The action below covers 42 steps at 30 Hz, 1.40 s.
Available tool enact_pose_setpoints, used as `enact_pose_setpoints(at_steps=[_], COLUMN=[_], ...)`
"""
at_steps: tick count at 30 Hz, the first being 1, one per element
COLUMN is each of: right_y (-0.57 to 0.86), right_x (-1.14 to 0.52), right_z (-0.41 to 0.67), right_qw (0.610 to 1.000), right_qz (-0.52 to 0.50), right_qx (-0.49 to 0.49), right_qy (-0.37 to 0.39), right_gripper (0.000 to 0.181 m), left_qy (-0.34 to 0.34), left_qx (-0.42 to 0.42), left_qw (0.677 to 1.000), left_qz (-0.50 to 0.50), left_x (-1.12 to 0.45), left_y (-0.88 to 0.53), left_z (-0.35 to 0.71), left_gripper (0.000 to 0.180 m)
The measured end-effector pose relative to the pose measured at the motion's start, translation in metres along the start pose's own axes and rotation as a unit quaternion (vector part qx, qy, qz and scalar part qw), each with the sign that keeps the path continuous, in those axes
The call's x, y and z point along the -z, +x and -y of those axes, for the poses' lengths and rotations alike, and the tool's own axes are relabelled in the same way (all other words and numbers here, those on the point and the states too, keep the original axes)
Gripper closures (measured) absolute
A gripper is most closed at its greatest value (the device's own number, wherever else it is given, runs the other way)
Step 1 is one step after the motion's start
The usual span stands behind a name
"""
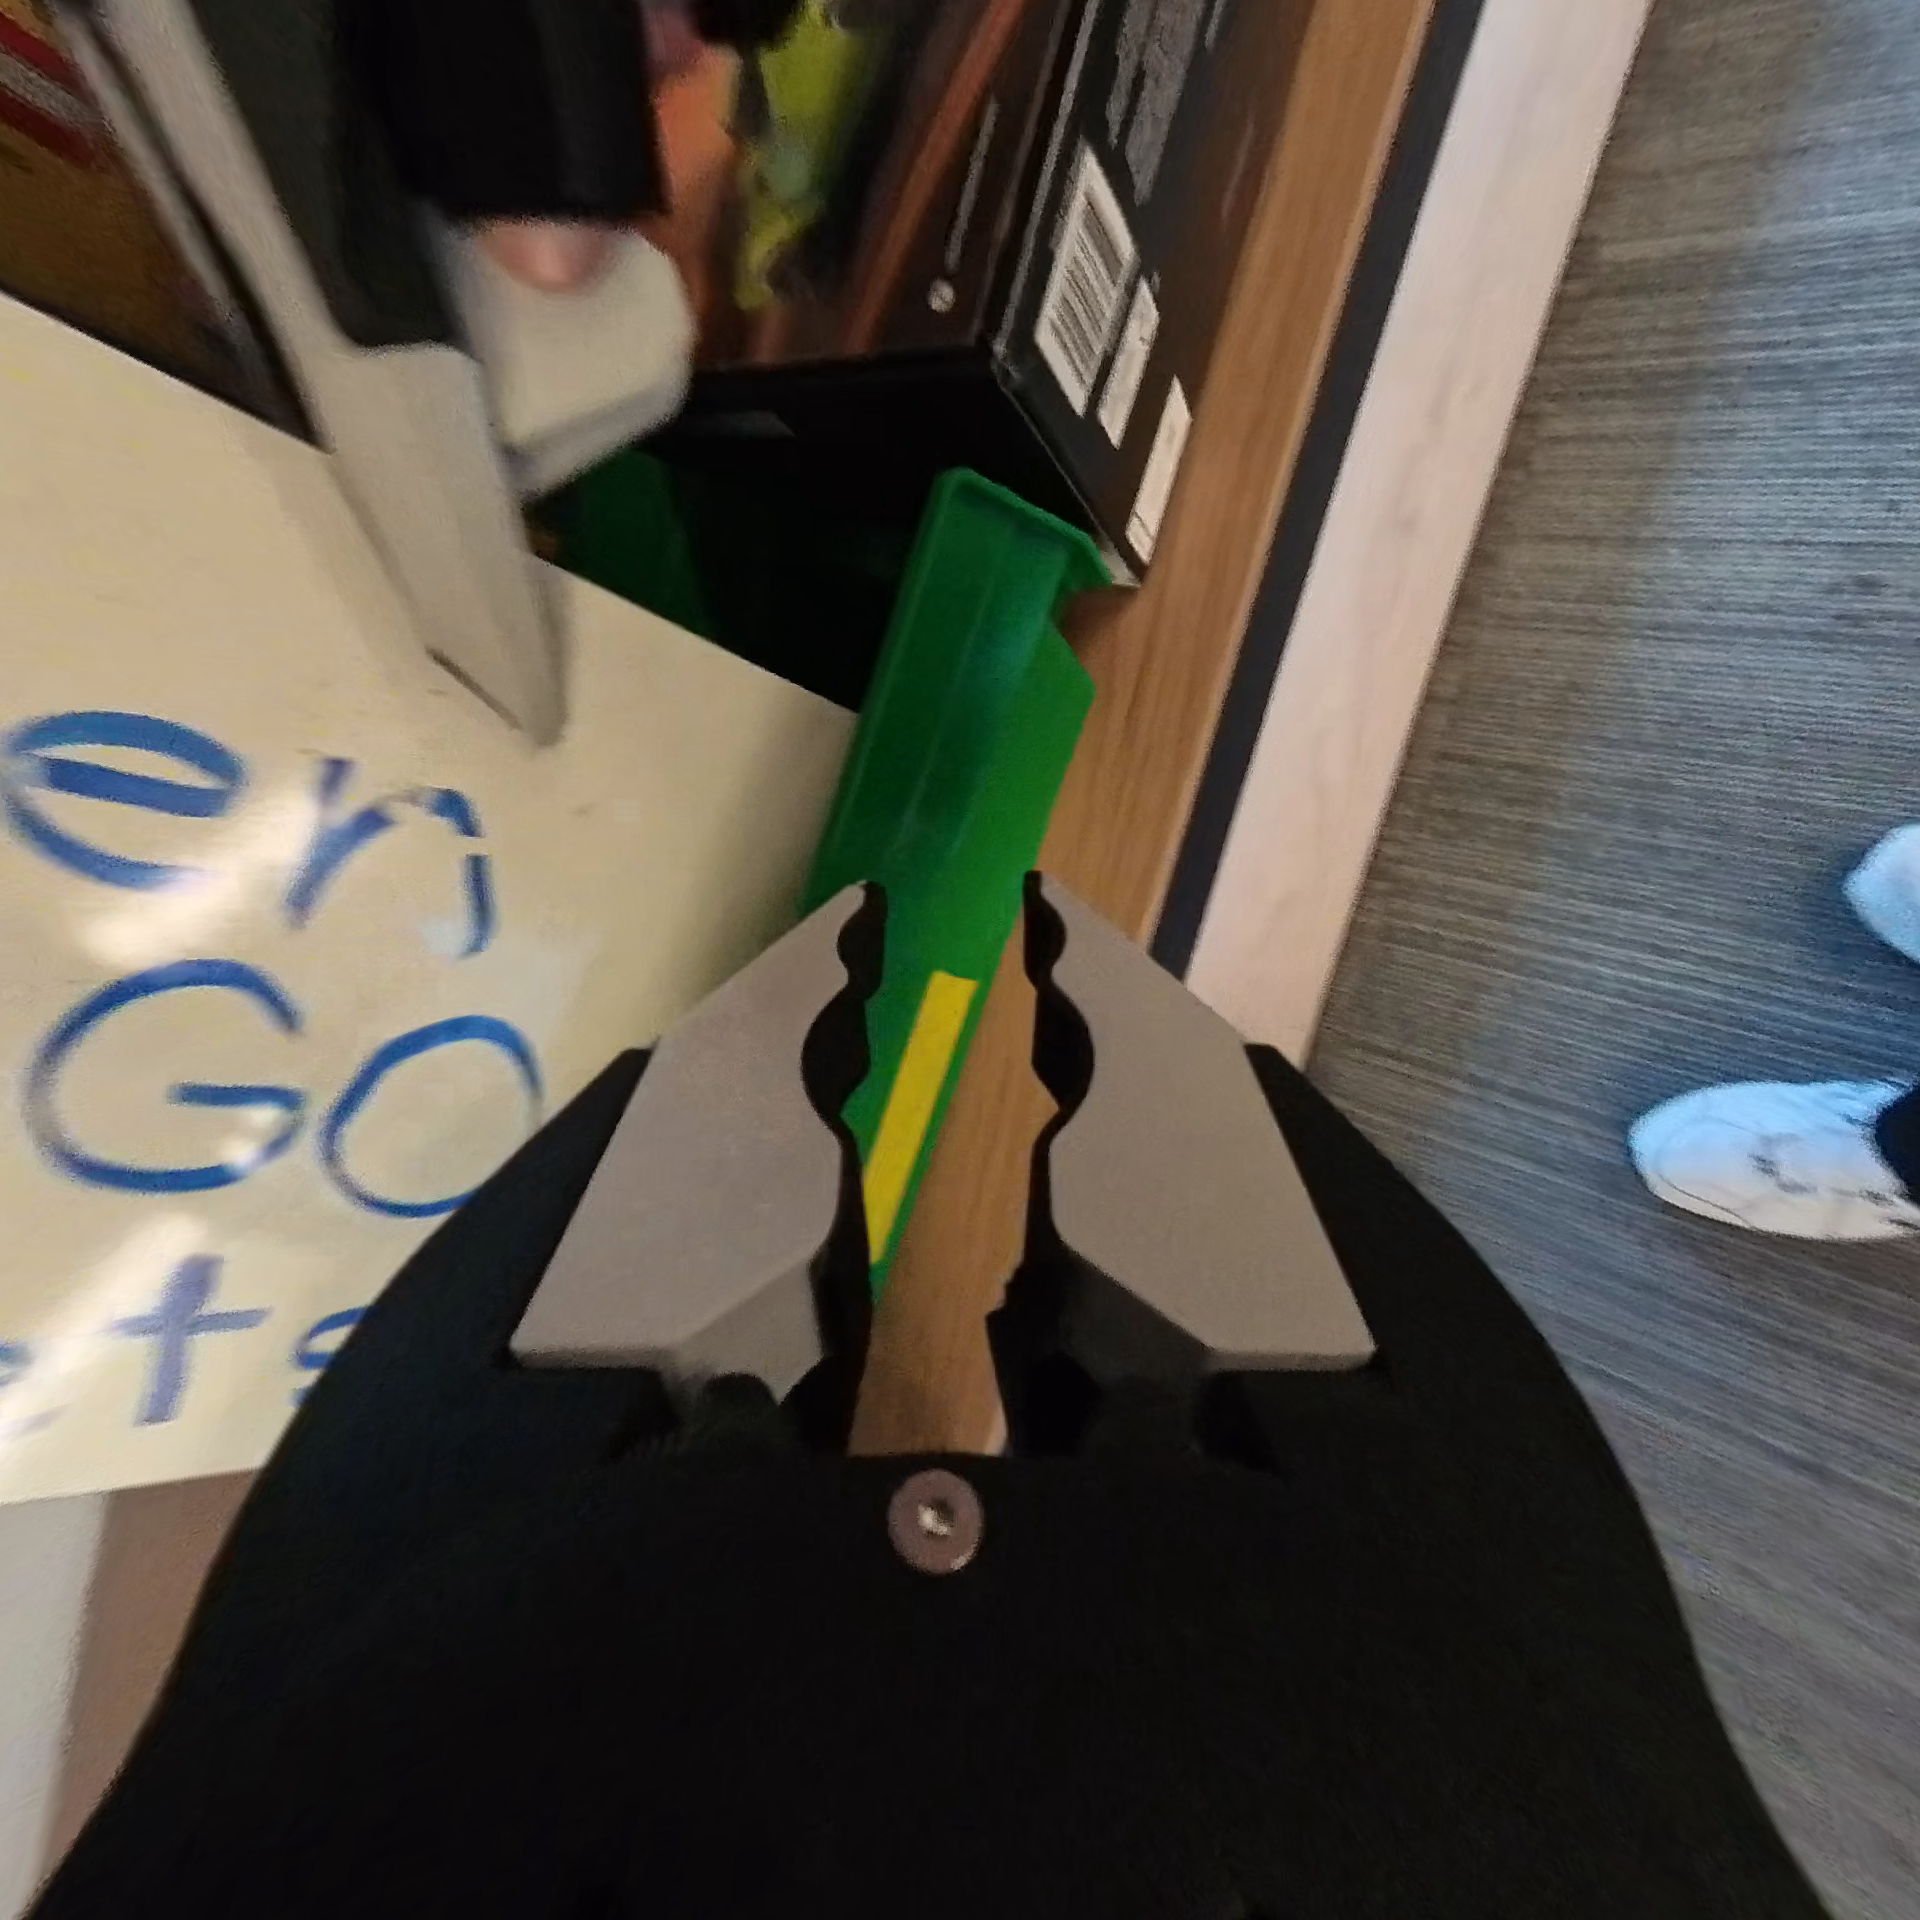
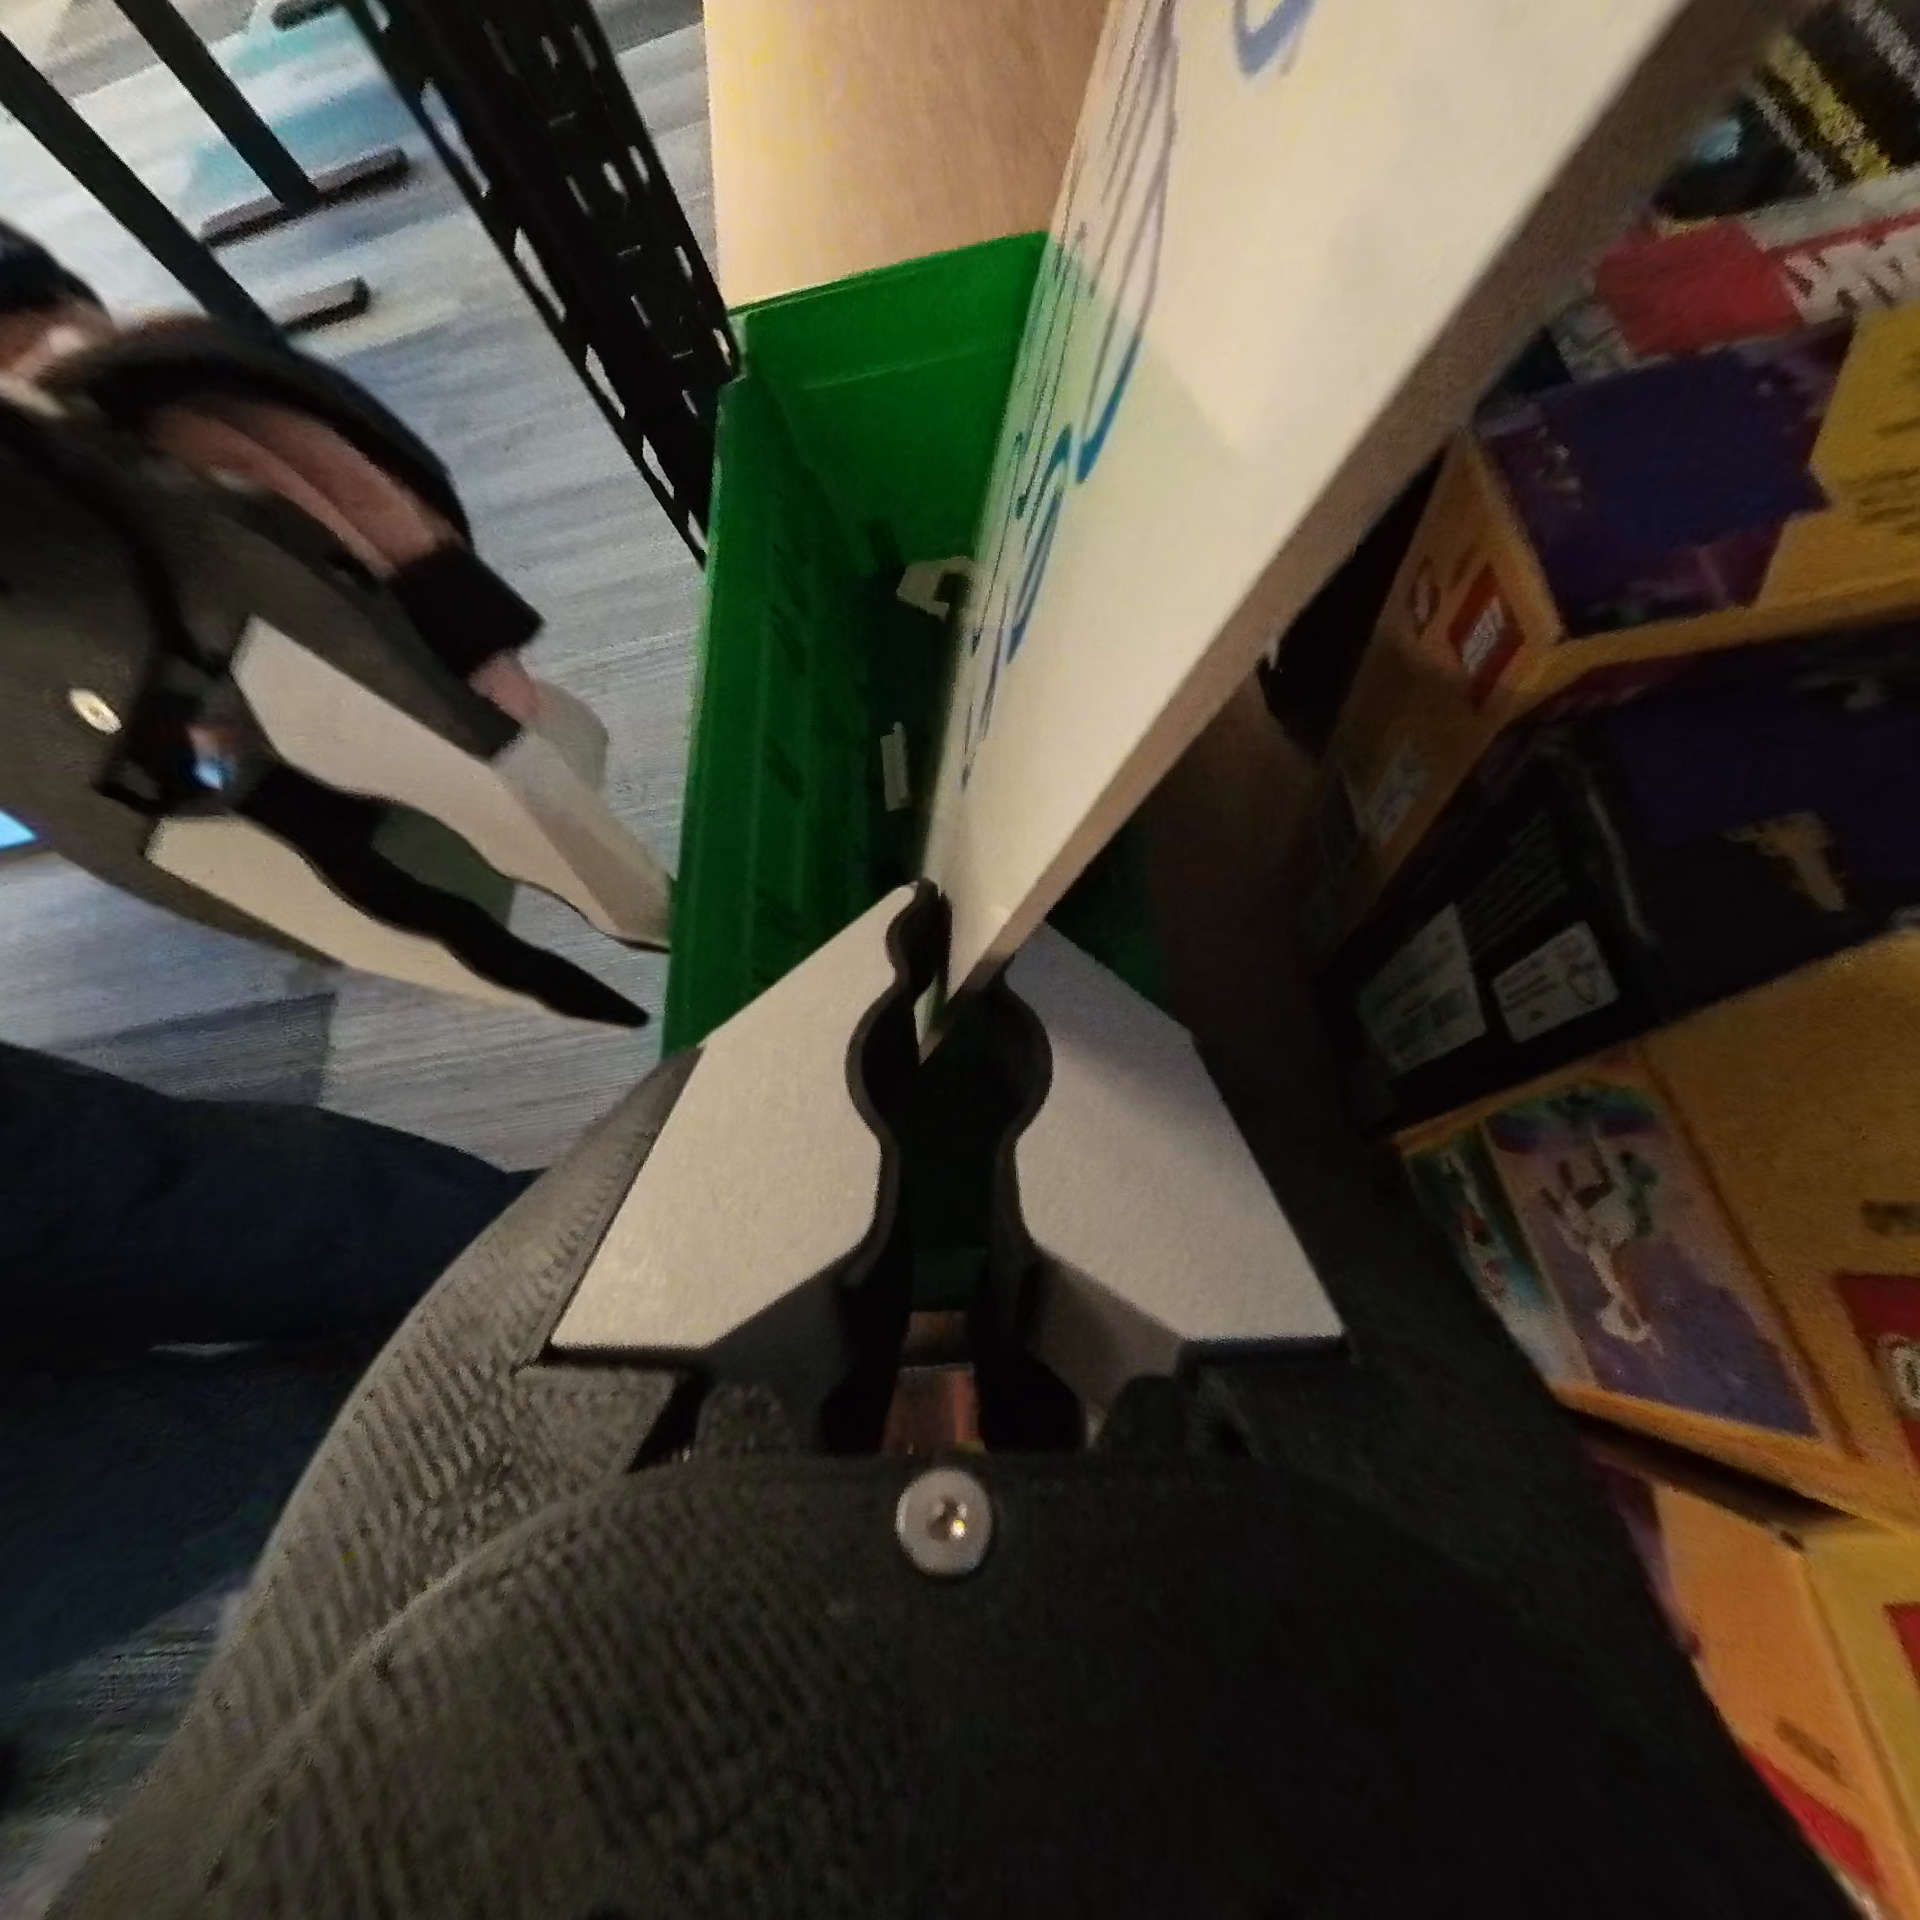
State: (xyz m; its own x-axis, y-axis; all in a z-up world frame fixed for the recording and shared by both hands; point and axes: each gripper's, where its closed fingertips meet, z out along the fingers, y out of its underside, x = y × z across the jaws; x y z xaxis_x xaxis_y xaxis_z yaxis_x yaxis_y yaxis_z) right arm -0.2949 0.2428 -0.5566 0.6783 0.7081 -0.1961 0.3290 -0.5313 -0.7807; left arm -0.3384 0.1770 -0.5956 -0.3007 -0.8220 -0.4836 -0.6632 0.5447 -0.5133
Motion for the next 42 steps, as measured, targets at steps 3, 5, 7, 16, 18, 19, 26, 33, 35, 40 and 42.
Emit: enact_pose_setpoints(at_steps=[3,5,7,16,18,19,26,33,35,40,42], right_y=[-0.001,-0.001,0.0,0.017,0.017,0.014,0.009,0.017,0.019,0.013,0.012], right_x=[0.0,0.001,0.001,0.003,0.003,0.004,0.009,0.017,0.016,0.006,0.004], right_z=[0.003,0.004,0.004,0.003,0.002,0.002,-0.001,-0.001,-0.003,-0.016,-0.014], right_qw=[1.0,1.0,0.999,0.998,0.999,0.999,0.999,0.999,0.999,0.997,0.997], right_qz=[0.0,-0.002,-0.003,-0.004,0.011,0.025,0.032,0.029,0.027,0.062,0.068], right_qx=[0.021,0.028,0.042,0.052,0.036,0.027,0.01,-0.006,-0.01,-0.037,-0.036], right_qy=[0.008,0.014,0.017,0.021,0.018,0.019,0.027,0.03,0.027,-0.006,-0.004], right_gripper=[0.178,0.178,0.177,0.174,0.175,0.176,0.179,0.178,0.178,0.177,0.178], left_qy=[0.005,-0.016,-0.019,-0.059,-0.065,-0.066,-0.056,-0.054,-0.054,-0.053,-0.05], left_qx=[-0.035,-0.048,-0.046,0.056,0.066,0.066,0.063,0.088,0.086,0.085,0.085], left_qw=[0.998,0.996,0.994,0.989,0.991,0.991,0.989,0.989,0.989,0.989,0.989], left_qz=[0.045,0.074,0.099,0.125,0.1,0.091,0.121,0.109,0.108,0.107,0.108], left_x=[0.018,0.026,0.033,0.01,0.001,-0.003,-0.003,-0.003,-0.003,-0.004,-0.004], left_y=[-0.013,-0.024,-0.034,-0.052,-0.043,-0.039,-0.038,-0.038,-0.038,-0.038,-0.038], left_z=[-0.007,-0.02,-0.027,-0.048,-0.051,-0.052,-0.053,-0.051,-0.051,-0.051,-0.05], left_gripper=[0.153,0.151,0.15,0.132,0.142,0.143,0.141,0.14,0.139,0.138,0.138])
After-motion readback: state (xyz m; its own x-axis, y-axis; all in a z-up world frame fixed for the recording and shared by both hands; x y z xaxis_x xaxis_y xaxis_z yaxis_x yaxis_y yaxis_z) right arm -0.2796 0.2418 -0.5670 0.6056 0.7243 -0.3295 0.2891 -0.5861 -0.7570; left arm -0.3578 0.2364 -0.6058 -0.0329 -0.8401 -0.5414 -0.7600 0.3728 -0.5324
